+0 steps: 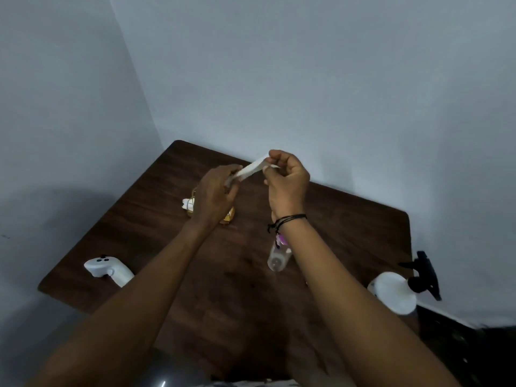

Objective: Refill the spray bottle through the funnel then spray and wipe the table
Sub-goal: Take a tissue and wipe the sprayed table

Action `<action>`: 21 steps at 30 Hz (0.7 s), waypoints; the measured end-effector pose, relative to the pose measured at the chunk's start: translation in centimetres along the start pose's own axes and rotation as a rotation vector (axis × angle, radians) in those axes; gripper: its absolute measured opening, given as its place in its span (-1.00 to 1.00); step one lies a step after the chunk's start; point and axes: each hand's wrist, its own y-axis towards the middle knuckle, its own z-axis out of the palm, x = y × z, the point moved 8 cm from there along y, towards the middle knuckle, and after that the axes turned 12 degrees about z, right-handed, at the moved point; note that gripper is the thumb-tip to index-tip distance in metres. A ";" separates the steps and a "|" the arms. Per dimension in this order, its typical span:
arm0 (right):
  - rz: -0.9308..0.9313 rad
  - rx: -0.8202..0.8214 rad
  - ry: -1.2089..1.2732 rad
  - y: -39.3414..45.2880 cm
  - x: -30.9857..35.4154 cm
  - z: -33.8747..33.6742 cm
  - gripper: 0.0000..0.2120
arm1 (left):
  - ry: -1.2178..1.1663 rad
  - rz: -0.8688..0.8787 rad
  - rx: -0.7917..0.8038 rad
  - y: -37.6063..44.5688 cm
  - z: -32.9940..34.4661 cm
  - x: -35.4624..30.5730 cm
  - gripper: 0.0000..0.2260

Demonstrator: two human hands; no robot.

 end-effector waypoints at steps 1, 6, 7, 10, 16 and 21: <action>-0.011 -0.004 -0.011 -0.3 0.8 -1.1 -0.64 | -0.005 0.010 -0.020 0.3 0.1 -0.8 -0.77; -0.185 -0.178 -0.281 -2.6 4.7 -8.8 -0.76 | -0.126 0.077 -0.067 2.0 1.0 -6.6 -0.79; -0.239 -0.236 -0.367 -3.3 5.3 -10.8 -0.79 | -0.170 0.088 -0.061 2.3 1.4 -8.1 -0.79; -0.346 -0.318 -0.574 -5.3 6.1 -16.4 -0.79 | -0.329 0.109 0.066 2.2 3.5 -12.8 -0.79; -0.373 -0.107 -0.781 -10.3 2.5 -24.2 -0.46 | -0.588 0.198 0.334 -1.1 7.8 -21.8 -0.77; -0.147 -0.075 -0.899 -12.2 -2.9 -29.7 -0.62 | -0.685 0.209 0.546 -5.3 11.8 -25.0 -0.77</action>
